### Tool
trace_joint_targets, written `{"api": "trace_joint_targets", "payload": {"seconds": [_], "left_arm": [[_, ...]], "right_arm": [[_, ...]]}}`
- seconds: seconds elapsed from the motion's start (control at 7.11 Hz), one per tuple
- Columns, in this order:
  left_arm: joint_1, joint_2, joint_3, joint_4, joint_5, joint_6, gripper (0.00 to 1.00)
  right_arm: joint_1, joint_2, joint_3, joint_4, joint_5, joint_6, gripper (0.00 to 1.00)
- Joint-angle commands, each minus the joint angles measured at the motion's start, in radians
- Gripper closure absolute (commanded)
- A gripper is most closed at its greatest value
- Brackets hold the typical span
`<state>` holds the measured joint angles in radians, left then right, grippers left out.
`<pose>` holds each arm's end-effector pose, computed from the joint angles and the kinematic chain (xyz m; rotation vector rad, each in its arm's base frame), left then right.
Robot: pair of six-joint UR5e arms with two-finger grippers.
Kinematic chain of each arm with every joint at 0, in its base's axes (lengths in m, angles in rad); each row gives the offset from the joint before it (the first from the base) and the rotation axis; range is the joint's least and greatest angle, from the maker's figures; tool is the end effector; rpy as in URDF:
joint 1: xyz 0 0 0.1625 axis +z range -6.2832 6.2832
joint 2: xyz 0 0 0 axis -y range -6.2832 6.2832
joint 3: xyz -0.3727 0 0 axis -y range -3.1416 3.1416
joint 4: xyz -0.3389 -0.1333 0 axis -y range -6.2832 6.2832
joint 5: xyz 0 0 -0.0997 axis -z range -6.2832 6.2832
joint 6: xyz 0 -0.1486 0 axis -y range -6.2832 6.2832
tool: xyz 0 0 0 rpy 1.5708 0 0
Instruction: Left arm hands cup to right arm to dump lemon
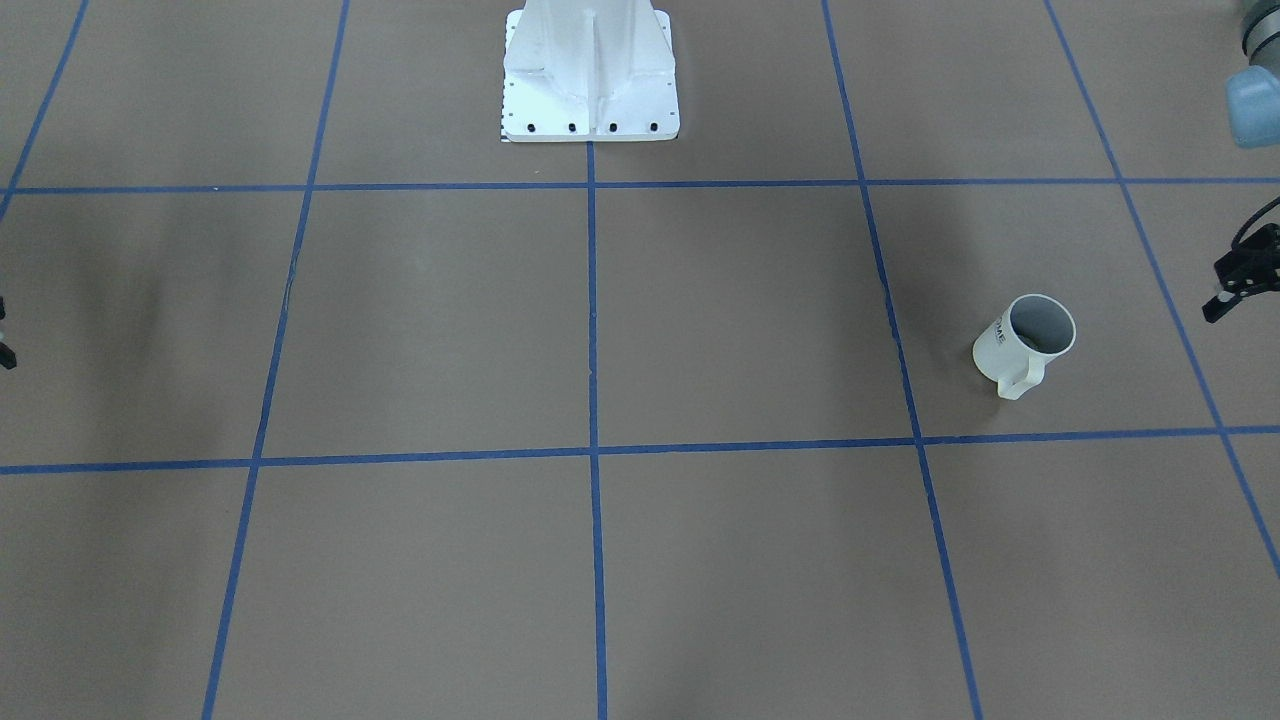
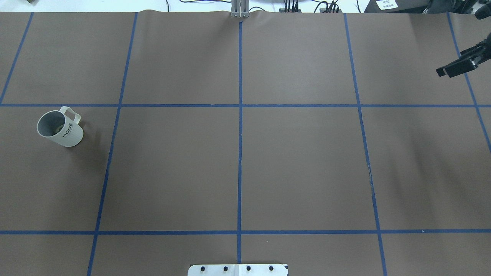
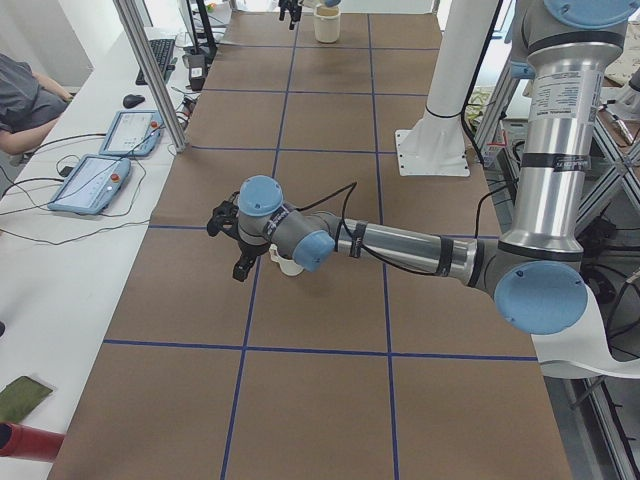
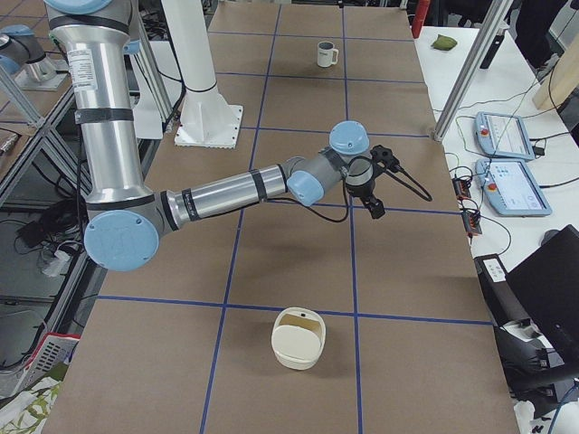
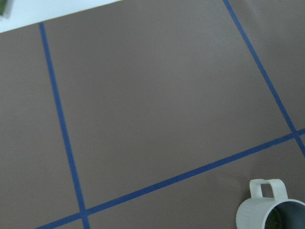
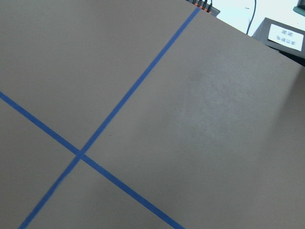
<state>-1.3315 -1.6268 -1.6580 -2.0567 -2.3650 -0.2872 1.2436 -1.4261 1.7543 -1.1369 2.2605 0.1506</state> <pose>0.0916 -0.4905 0.5118 0.3748 0.8949 0.2056 -0.1323 -0.5104 0.4362 0.5581 -0.8140 -0.4247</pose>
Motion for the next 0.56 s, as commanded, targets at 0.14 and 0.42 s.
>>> {"api": "trace_joint_targets", "payload": {"seconds": [0.14,0.42], "left_arm": [[0.173,0.013,0.012,-0.159,0.077,-0.359,0.00],[0.261,0.038,0.012,-0.184,0.174,-0.434,0.00]], "right_arm": [[-0.050,0.035,0.010,0.032,-0.004,0.083,0.00],[-0.052,0.033,0.008,0.035,-0.004,0.083,0.00]]}}
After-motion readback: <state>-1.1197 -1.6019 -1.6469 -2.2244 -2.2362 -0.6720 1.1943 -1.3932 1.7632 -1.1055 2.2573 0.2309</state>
